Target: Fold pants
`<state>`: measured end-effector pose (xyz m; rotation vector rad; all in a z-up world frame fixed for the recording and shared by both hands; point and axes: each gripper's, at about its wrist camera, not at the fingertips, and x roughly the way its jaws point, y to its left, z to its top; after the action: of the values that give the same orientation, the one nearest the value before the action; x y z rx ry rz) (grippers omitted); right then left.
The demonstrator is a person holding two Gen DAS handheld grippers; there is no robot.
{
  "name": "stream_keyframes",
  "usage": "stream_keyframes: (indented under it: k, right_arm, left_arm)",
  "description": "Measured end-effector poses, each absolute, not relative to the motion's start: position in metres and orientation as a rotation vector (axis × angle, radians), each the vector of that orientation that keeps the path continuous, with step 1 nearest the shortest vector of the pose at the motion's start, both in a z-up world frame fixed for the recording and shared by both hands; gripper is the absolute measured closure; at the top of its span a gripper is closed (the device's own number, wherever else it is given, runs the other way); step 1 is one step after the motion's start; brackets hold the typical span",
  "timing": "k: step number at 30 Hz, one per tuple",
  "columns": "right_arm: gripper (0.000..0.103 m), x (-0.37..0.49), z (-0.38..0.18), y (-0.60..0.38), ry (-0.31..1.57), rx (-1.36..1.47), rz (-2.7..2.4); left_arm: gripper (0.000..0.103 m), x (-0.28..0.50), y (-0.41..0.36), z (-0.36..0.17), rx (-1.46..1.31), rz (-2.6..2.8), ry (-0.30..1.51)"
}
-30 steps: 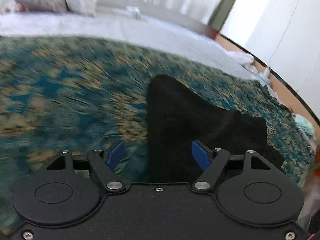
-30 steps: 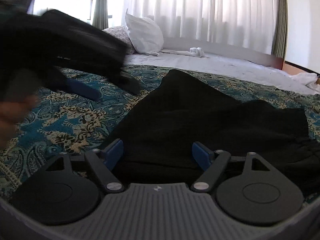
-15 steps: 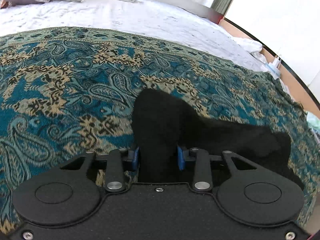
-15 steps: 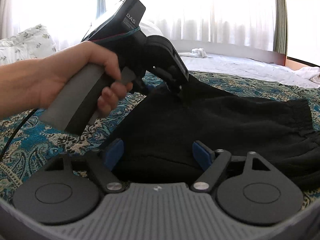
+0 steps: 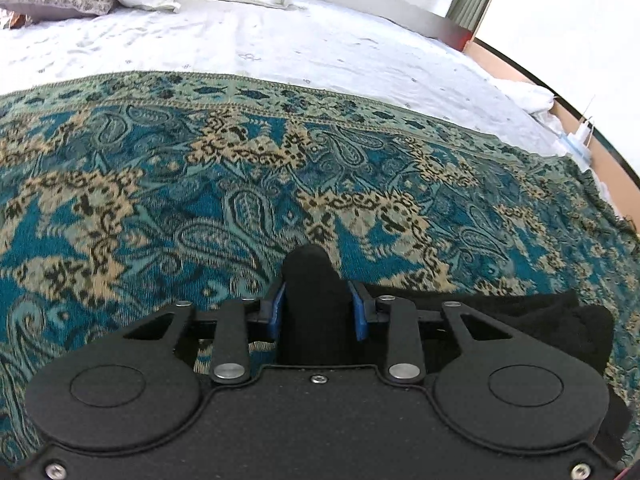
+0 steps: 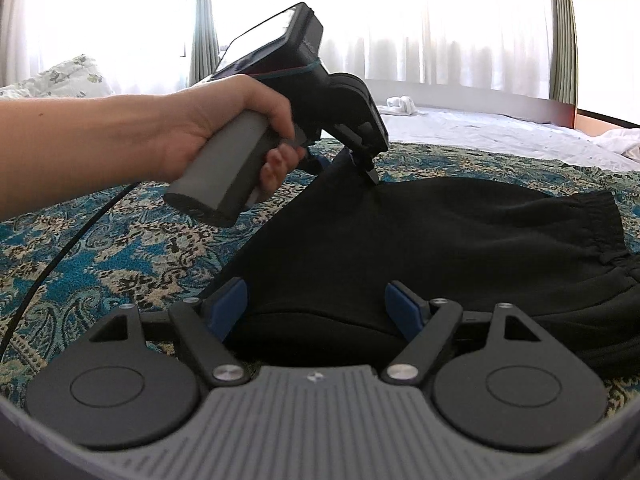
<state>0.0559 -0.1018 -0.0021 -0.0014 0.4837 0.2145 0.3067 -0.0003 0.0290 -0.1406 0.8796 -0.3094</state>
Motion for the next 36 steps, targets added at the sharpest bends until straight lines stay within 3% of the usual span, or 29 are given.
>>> stream_keyframes:
  k: [1,11,16,20,23,25,28,36]
  right_arm:
    - [0.018,0.055,-0.002,-0.102,0.484,-0.001,0.216]
    - [0.017,0.039,0.018,-0.127,0.432,0.099,0.277]
    - [0.017,0.031,0.038,-0.171,0.376,0.103,0.185]
    - [0.017,0.052,0.051,-0.215,0.370,0.045,0.041]
    - [0.018,0.080,0.056,-0.242,0.420,0.013,-0.040]
    - [0.029,0.098,0.055,-0.255,0.463,0.002,-0.070]
    - [0.039,0.117,0.048,-0.262,0.502,-0.018,-0.084]
    - [0.035,0.134,0.016,-0.273,0.600,-0.054,-0.148]
  left_arm:
    - [0.084,0.309,-0.001,0.029,-0.131,-0.286,0.875]
    - [0.083,0.297,-0.010,0.058,-0.043,-0.194,0.784]
    - [0.070,0.247,-0.008,0.087,0.038,-0.213,0.649]
    - [0.065,0.204,-0.009,0.097,0.041,-0.247,0.571]
    - [0.065,0.178,-0.019,0.089,0.058,-0.263,0.541]
    - [0.066,0.169,-0.029,0.079,0.084,-0.266,0.537]
    - [0.066,0.165,-0.042,0.062,0.107,-0.266,0.560]
    - [0.068,0.176,-0.049,0.018,0.146,-0.179,0.611]
